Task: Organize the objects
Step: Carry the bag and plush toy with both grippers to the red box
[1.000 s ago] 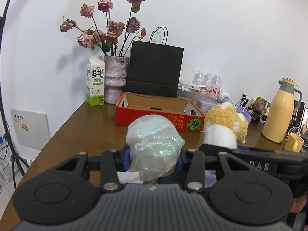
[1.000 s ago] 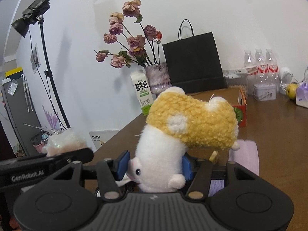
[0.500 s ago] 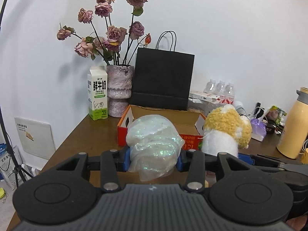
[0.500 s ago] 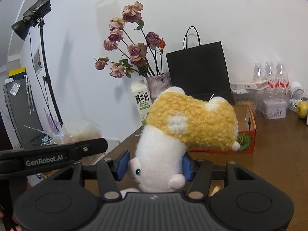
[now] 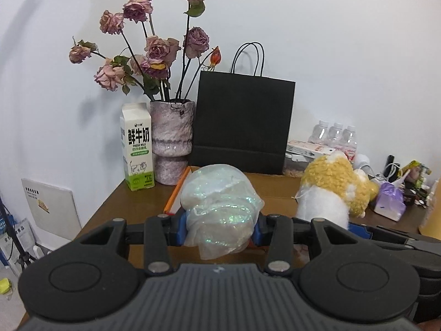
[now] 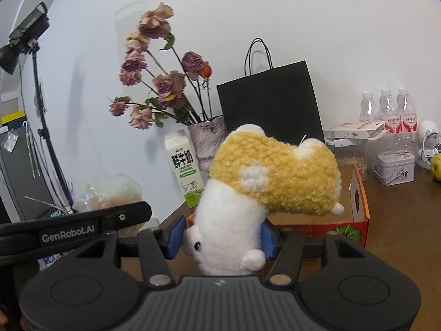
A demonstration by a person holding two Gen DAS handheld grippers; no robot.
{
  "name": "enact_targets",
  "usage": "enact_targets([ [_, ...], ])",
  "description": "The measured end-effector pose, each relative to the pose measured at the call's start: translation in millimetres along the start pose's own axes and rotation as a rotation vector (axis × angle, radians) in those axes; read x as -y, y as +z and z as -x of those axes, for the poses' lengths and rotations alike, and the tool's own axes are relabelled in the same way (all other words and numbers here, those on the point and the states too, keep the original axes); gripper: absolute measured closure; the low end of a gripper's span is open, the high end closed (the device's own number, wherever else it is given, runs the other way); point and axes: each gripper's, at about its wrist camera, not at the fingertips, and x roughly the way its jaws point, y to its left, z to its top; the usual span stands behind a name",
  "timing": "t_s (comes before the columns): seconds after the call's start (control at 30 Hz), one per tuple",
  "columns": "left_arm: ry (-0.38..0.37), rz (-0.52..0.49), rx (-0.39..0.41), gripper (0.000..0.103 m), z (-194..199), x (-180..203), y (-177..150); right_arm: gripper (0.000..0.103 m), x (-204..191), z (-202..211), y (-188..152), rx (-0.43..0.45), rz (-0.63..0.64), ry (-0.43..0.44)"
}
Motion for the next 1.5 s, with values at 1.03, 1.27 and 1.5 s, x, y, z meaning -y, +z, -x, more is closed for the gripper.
enact_targets([
  [1.03,0.119,-0.039,-0.129,0.060,-154.1,26.8,45.8,0.048,72.5,-131.5,55.0,-0.086,-0.044,-0.073],
  [1.27,0.198,0.025,-0.196,0.060,-204.2,18.0,39.4,0.048,82.2,-153.1,47.2,-0.139,-0.010,-0.076],
  [1.5,0.216,0.041,-0.228,0.060,-233.9,16.8,30.8,0.048,87.2,-173.0,33.0,-0.201,0.020,-0.118],
])
